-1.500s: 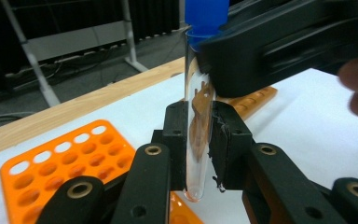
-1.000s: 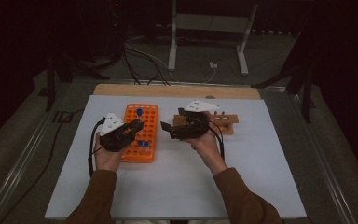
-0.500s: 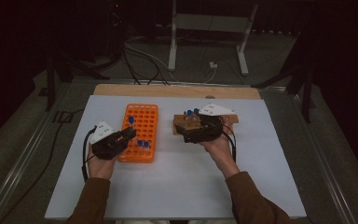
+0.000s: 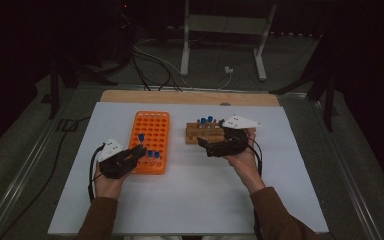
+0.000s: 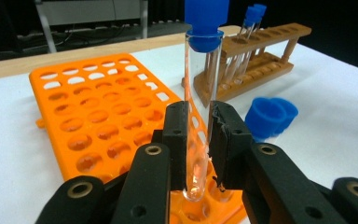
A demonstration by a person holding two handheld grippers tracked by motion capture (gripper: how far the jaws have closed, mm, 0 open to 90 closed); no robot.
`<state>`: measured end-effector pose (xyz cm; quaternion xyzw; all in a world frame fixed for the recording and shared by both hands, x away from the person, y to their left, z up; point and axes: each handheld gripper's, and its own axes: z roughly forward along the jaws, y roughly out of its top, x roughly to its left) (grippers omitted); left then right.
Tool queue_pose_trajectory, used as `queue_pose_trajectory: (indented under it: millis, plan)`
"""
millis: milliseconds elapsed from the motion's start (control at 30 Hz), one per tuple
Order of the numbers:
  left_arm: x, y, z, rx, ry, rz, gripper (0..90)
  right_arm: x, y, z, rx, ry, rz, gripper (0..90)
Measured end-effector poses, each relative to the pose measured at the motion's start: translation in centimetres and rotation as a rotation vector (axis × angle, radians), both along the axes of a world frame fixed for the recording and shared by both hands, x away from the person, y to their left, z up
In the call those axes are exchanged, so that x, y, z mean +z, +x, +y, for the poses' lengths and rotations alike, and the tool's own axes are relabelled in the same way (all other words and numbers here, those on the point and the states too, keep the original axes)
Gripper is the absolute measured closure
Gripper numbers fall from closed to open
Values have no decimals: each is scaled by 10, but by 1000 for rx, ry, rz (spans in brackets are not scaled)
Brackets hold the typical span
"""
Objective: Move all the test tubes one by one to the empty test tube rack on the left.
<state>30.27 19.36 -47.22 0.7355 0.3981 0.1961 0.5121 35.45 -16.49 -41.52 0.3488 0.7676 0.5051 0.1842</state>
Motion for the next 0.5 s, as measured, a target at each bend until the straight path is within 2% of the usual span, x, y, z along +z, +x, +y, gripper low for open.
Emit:
queue_pose_trajectory:
  millis: [500]
  plan:
    - [-12,-6,0,-9,44,39,779,-8,-8,-24,-21,18,4,3]
